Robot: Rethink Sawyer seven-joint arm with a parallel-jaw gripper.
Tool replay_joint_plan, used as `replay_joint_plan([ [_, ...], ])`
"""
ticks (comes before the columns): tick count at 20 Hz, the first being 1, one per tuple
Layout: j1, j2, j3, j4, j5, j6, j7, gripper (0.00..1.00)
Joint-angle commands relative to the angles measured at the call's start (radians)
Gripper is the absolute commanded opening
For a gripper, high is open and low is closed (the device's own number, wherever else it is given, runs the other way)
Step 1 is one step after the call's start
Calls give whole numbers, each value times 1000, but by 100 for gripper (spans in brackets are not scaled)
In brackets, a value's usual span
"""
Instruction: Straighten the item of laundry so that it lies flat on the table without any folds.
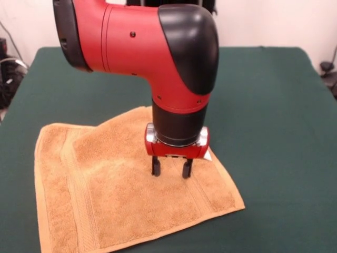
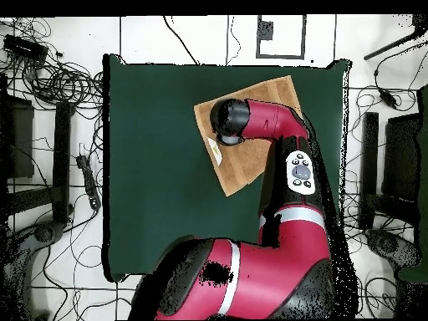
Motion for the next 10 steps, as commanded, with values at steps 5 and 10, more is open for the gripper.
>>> replay_joint_plan([
  [5, -5, 69, 71, 24, 20, -109, 120, 0],
  [10, -8, 68, 76, 26, 25, -101, 117, 0],
])
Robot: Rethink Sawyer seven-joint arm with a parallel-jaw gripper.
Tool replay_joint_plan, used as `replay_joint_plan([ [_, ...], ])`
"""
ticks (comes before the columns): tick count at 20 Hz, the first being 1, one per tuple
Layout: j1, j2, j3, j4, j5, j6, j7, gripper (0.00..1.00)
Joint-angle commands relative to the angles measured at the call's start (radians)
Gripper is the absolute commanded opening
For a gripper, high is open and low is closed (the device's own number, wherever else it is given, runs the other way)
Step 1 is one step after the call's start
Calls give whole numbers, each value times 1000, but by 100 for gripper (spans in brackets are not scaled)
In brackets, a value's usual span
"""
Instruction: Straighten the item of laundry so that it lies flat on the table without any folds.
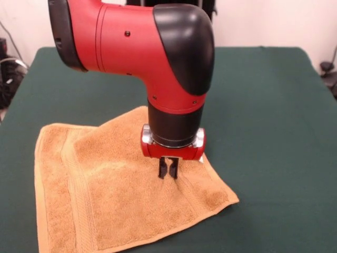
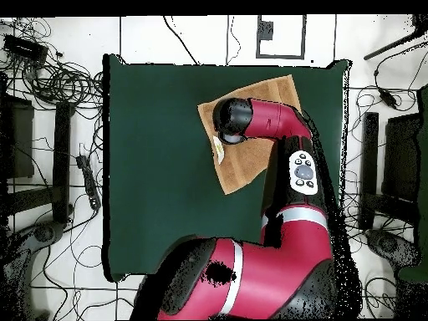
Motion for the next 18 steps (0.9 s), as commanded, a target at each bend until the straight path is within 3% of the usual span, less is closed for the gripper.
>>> replay_joint_plan([
  [1, 1, 66, 75, 32, 23, -91, 116, 0],
  [18, -4, 53, 95, 24, 31, -166, 96, 0],
])
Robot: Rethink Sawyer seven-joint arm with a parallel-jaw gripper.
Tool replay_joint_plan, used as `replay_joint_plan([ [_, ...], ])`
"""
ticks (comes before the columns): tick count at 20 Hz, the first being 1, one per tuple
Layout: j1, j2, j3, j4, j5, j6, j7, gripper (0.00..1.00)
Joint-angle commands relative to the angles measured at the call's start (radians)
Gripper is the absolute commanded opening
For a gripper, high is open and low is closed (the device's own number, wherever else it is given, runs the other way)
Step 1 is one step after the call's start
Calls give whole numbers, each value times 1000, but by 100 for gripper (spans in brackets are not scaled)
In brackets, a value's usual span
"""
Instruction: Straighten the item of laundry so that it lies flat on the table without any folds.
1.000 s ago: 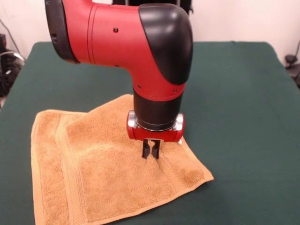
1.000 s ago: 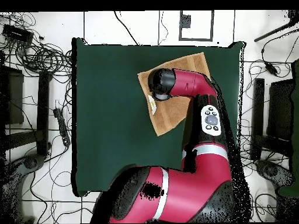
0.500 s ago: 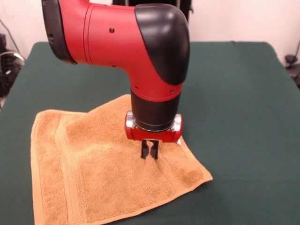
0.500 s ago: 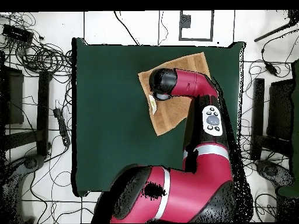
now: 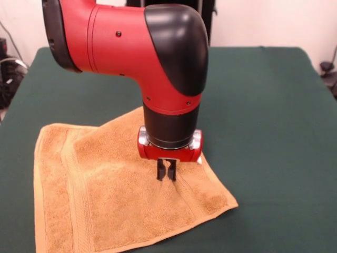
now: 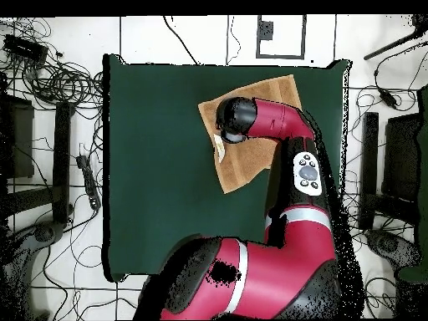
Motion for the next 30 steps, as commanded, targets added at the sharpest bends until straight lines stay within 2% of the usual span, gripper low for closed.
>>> replay_joint_plan([
  [1, 11, 52, 88, 22, 2, -156, 95, 0],
  [4, 30, 52, 89, 32, -11, -152, 77, 0],
  [7, 67, 46, 69, 18, -25, -80, 65, 0],
  [9, 82, 46, 62, 27, -4, -42, 107, 0],
  [20, 95, 70, 116, 14, -13, -107, 53, 0],
  [30, 91, 93, 138, -51, -21, -68, -16, 0],
])
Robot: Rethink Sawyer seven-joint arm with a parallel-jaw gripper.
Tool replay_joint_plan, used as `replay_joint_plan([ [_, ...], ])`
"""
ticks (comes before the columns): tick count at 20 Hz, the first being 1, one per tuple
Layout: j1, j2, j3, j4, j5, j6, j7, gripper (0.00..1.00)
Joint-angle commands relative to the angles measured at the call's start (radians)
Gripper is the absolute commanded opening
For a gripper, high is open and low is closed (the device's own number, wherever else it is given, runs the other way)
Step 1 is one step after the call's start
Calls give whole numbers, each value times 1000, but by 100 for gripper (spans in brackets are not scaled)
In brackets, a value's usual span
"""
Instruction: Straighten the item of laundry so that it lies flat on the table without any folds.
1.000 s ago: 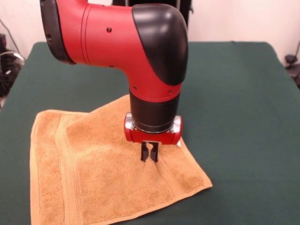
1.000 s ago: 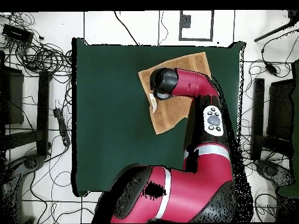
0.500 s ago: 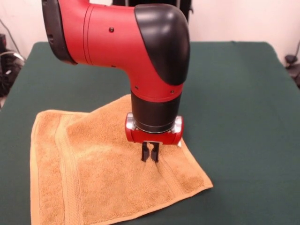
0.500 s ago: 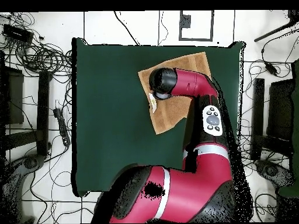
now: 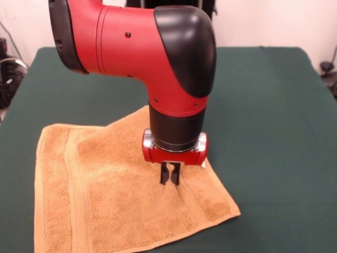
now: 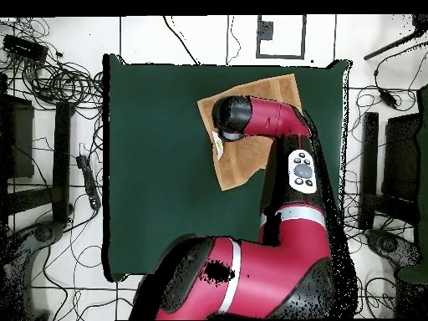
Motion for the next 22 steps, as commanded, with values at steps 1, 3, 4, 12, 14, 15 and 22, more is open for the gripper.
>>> replay_joint_plan([
  [1, 72, 84, 145, -34, -11, -56, -23, 0],
  [3, 70, 92, 152, -71, -8, -5, -56, 0],
  [4, 69, 95, 156, -88, -8, 13, -71, 0],
  [12, 61, 113, 173, -154, 11, 38, -80, 0],
  [14, 58, 114, 178, -153, 16, 35, -76, 0],
  [15, 60, 113, 173, -158, 15, 48, -75, 0],
  [22, 71, 106, 160, -178, 25, 68, -27, 0],
])
